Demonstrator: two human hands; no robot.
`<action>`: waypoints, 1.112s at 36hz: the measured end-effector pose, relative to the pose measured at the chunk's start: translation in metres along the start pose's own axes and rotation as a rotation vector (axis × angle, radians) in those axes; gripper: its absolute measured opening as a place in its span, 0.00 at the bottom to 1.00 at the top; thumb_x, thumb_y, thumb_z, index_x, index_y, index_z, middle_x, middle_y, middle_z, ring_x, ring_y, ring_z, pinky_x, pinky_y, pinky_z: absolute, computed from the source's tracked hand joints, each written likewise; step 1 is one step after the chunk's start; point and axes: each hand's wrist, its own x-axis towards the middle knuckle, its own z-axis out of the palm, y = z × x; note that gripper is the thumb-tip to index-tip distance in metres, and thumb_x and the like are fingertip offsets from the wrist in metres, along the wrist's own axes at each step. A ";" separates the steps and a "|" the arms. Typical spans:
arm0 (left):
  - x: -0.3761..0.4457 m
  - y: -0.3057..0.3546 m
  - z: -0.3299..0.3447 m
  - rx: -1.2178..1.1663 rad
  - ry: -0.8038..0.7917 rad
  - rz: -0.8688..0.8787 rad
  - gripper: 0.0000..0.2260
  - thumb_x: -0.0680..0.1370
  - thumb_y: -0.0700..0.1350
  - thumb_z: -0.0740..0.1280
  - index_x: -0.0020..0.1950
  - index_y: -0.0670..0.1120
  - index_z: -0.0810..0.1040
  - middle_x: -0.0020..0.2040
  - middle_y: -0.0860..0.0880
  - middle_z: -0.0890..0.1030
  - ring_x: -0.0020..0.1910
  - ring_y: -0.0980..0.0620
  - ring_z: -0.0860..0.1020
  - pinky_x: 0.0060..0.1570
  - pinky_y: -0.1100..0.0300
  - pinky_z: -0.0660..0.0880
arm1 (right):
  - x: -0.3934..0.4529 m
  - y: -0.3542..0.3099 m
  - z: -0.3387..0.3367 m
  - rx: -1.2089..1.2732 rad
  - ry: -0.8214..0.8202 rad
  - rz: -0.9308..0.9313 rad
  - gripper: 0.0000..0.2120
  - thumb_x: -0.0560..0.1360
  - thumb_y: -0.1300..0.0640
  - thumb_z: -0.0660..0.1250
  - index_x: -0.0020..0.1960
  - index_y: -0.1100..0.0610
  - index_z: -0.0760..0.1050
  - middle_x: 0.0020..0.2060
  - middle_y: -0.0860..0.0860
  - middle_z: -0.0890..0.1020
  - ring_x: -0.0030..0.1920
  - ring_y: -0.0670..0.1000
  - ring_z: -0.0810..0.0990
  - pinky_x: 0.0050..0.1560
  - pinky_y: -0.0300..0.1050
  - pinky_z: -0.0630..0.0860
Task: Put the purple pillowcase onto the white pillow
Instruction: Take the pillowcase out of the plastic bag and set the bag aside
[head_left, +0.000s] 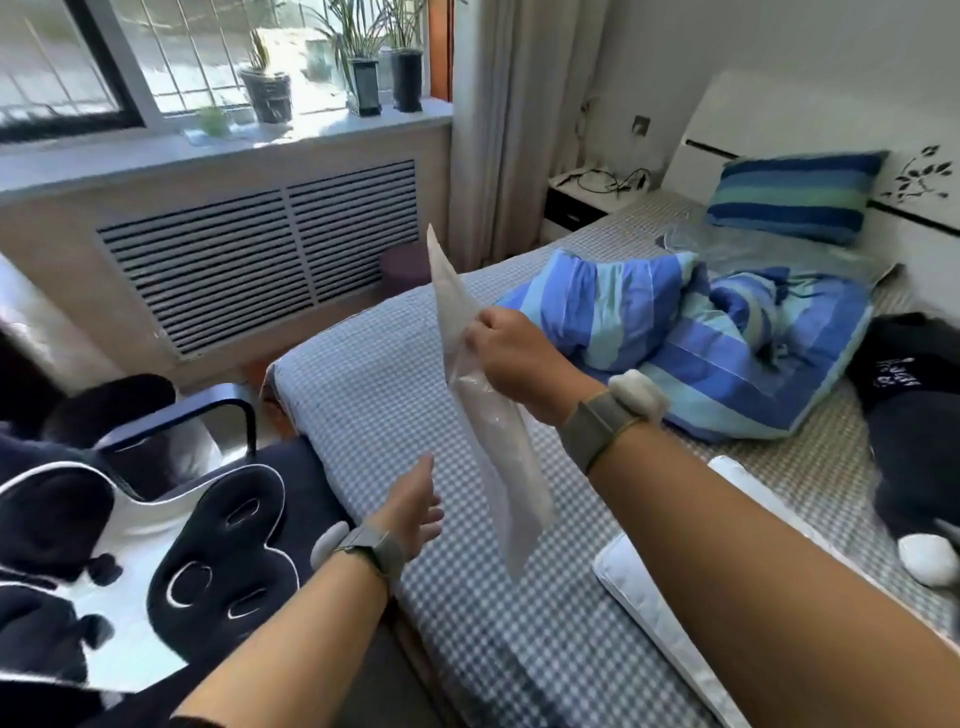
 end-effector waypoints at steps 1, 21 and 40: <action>0.010 0.006 -0.030 -0.024 0.008 -0.017 0.32 0.82 0.63 0.56 0.80 0.45 0.58 0.75 0.38 0.66 0.72 0.38 0.69 0.70 0.43 0.68 | 0.008 -0.016 0.017 0.054 0.013 0.038 0.13 0.79 0.60 0.58 0.36 0.58 0.67 0.34 0.53 0.72 0.38 0.52 0.71 0.40 0.51 0.69; 0.107 0.021 -0.384 -0.153 0.084 0.133 0.08 0.79 0.44 0.69 0.51 0.39 0.80 0.46 0.38 0.82 0.41 0.43 0.80 0.44 0.51 0.78 | 0.096 0.043 0.160 0.102 -0.264 0.670 0.09 0.82 0.60 0.60 0.47 0.56 0.78 0.42 0.53 0.81 0.39 0.51 0.79 0.41 0.44 0.76; 0.259 -0.181 -0.461 1.160 0.455 0.030 0.30 0.80 0.59 0.60 0.79 0.58 0.54 0.81 0.44 0.50 0.79 0.40 0.50 0.74 0.41 0.52 | 0.166 0.240 0.584 -0.416 -0.389 0.586 0.17 0.82 0.56 0.57 0.54 0.70 0.75 0.51 0.66 0.78 0.57 0.66 0.76 0.53 0.54 0.71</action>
